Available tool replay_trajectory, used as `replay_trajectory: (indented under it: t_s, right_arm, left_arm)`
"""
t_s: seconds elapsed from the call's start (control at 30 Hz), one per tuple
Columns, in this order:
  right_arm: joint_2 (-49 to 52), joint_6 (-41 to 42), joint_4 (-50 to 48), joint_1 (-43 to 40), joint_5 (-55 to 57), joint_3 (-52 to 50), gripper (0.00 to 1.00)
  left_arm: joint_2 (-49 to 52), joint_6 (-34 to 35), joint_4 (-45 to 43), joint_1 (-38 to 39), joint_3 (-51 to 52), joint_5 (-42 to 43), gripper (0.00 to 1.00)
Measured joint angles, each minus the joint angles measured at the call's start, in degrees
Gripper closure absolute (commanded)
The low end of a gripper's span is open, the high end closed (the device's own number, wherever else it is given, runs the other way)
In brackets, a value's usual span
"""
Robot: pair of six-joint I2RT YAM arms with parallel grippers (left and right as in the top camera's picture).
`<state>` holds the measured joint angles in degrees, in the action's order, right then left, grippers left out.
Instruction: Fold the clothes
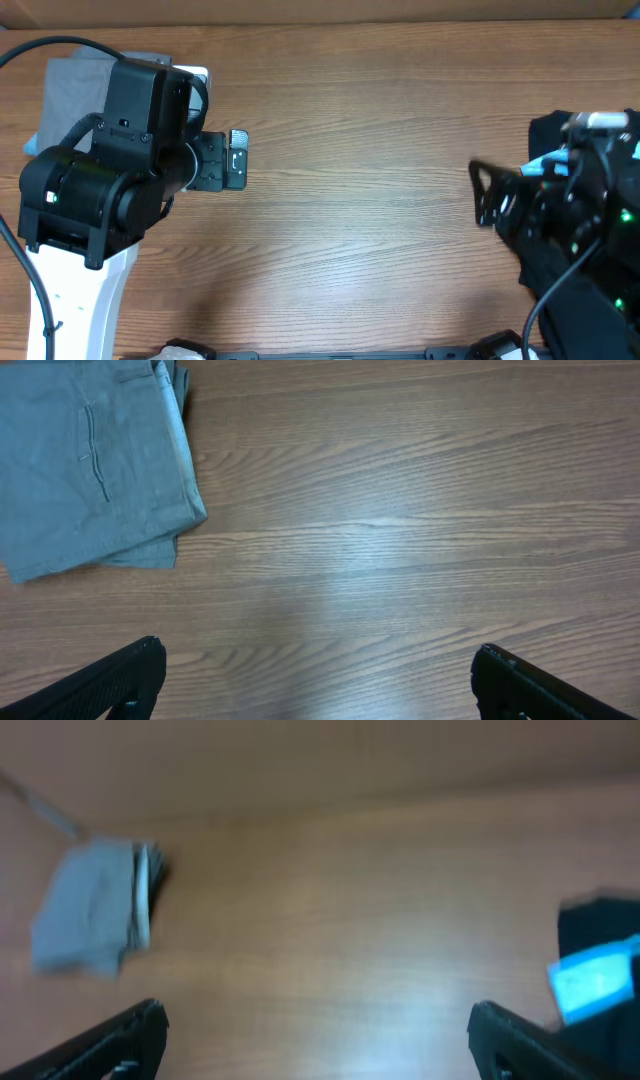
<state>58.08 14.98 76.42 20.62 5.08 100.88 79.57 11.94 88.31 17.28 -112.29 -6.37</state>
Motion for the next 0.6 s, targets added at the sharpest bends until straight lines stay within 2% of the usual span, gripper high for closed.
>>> replay_trajectory:
  t_s: [0.23, 0.6]
  right_arm:
    - [-5.7, 0.0, -19.6, -2.6, 2.0, -14.1, 0.0]
    - [-25.7, 0.0, -44.1, -8.5, -2.6, -55.3, 0.0]
  left_arm:
    - [0.0, 0.0, 0.0, 0.0, 0.1, -0.2, 0.0]
    - [0.1, 0.0, 0.0, 0.0, 0.2, -0.3, 0.0]
